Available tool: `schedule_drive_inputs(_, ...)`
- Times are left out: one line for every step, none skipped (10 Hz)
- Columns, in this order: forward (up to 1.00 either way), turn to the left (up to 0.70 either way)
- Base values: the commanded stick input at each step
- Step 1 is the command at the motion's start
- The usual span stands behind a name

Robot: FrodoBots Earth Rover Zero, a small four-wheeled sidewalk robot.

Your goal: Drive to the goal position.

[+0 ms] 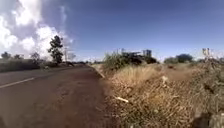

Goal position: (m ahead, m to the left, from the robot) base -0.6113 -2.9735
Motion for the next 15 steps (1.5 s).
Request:
schedule_drive_inputs(0.00,0.00)
schedule_drive_inputs(0.00,0.00)
schedule_drive_inputs(0.00,0.00)
schedule_drive_inputs(0.00,0.00)
schedule_drive_inputs(0.00,0.00)
schedule_drive_inputs(0.00,0.00)
schedule_drive_inputs(0.00,0.12)
schedule_drive_inputs(0.00,0.37)
schedule_drive_inputs(0.00,0.50)
schedule_drive_inputs(0.00,0.50)
schedule_drive_inputs(0.00,0.50)
schedule_drive_inputs(0.00,0.50)
schedule_drive_inputs(0.00,0.50)
schedule_drive_inputs(0.00,0.50)
schedule_drive_inputs(0.00,0.50)
